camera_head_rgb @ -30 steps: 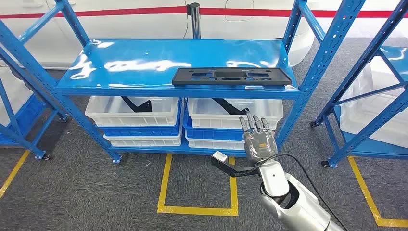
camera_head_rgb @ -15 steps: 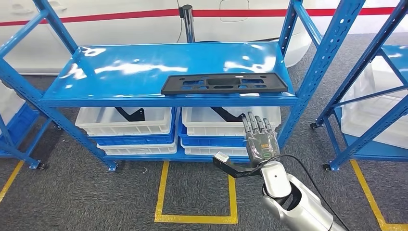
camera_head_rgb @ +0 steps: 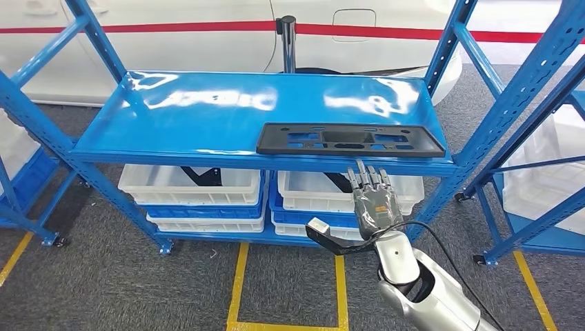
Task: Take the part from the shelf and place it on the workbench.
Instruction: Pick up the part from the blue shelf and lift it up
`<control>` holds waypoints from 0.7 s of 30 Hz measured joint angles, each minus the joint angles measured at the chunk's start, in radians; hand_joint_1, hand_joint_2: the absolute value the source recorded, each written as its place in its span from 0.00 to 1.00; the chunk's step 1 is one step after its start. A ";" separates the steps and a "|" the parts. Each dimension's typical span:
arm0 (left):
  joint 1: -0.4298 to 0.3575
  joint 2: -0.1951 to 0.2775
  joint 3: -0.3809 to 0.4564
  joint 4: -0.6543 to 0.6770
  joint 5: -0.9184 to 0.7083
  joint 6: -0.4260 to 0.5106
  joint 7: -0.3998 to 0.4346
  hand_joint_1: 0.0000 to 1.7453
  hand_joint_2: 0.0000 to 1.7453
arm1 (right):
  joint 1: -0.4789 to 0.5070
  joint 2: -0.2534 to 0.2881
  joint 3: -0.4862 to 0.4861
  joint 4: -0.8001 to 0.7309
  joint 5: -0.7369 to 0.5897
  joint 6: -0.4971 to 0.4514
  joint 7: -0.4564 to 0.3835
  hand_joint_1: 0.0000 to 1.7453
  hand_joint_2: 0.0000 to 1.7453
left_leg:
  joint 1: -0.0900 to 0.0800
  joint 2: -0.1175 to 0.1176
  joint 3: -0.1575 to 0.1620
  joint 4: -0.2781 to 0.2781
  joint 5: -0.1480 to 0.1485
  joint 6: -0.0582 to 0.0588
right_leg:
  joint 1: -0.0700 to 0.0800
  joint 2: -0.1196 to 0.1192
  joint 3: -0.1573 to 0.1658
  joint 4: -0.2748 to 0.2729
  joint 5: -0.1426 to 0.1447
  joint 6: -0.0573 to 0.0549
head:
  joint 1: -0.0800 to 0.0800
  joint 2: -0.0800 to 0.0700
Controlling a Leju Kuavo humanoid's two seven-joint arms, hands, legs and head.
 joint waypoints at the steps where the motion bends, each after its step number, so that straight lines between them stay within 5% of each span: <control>1: -0.002 0.000 0.003 0.000 0.004 0.001 -0.001 0.00 0.00 | -0.004 -0.001 0.001 -0.002 0.002 0.005 -0.002 0.00 1.00 | -0.001 0.002 0.002 0.001 -0.008 -0.004 | 0.004 -0.001 0.009 -0.033 0.014 -0.007 | 0.000 0.000; 6: -0.005 0.000 0.018 0.000 0.013 0.006 -0.004 0.00 0.00 | -0.033 -0.005 0.000 -0.015 0.012 0.023 -0.003 0.00 1.00 | 0.000 0.008 -0.016 0.063 -0.042 -0.030 | -0.009 0.000 0.031 -0.054 0.001 -0.033 | -0.001 0.000; 9: -0.007 0.000 0.024 0.000 0.020 0.009 -0.007 0.00 0.00 | -0.049 -0.006 0.000 -0.021 0.012 0.026 -0.003 0.00 1.00 | 0.025 0.009 -0.137 0.264 -0.109 -0.058 | -0.020 0.005 0.047 -0.056 -0.012 -0.036 | -0.003 0.000; 11: -0.004 0.000 0.032 0.000 0.027 0.011 -0.010 0.00 0.00 | -0.048 -0.006 0.001 -0.023 0.010 0.027 -0.004 0.00 1.00 | 0.045 0.010 -0.197 0.326 -0.112 -0.079 | -0.028 0.009 0.060 -0.056 -0.025 -0.027 | -0.003 0.000; 12: -0.003 0.001 0.037 0.000 0.029 0.011 -0.012 0.00 0.00 | -0.046 -0.007 0.002 -0.024 0.009 0.027 -0.004 0.00 1.00 | 0.054 0.010 -0.198 0.296 -0.080 -0.088 | -0.033 0.011 0.070 -0.056 -0.033 -0.020 | -0.003 0.000; 14: -0.002 0.000 0.044 0.000 0.031 0.011 -0.013 0.00 0.00 | -0.045 -0.008 0.003 -0.025 0.008 0.027 -0.004 0.00 1.00 | 0.068 0.011 -0.156 0.150 0.023 -0.104 | -0.042 0.013 0.092 -0.056 -0.050 -0.004 | -0.003 0.000; 15: -0.003 0.000 0.046 0.001 0.033 0.011 -0.013 0.00 0.00 | -0.046 -0.008 0.003 -0.025 0.007 0.027 -0.004 0.00 1.00 | 0.069 0.012 -0.136 0.083 0.051 -0.107 | -0.044 0.014 0.100 -0.057 -0.056 0.005 | -0.004 0.000; 17: -0.004 -0.001 0.051 0.001 0.040 0.012 -0.014 0.00 0.00 | -0.046 -0.009 0.003 -0.027 0.007 0.027 -0.004 0.00 1.00 | 0.063 0.011 -0.121 0.031 0.064 -0.100 | -0.042 0.015 0.105 -0.058 -0.064 0.023 | -0.003 0.000; 19: -0.003 0.000 0.058 0.001 0.046 0.013 -0.014 0.00 0.00 | -0.044 -0.010 0.003 -0.031 0.006 0.026 -0.004 0.00 1.00 | 0.058 0.009 -0.116 0.034 0.058 -0.079 | -0.042 0.013 0.109 -0.058 -0.065 0.036 | -0.003 0.000; 21: -0.003 0.001 0.066 0.001 0.050 0.014 -0.015 0.00 0.00 | -0.043 -0.011 0.003 -0.033 0.006 0.026 -0.003 0.00 1.00 | 0.057 0.007 -0.099 0.030 0.054 -0.062 | -0.044 0.007 0.097 -0.016 -0.075 0.039 | -0.002 0.000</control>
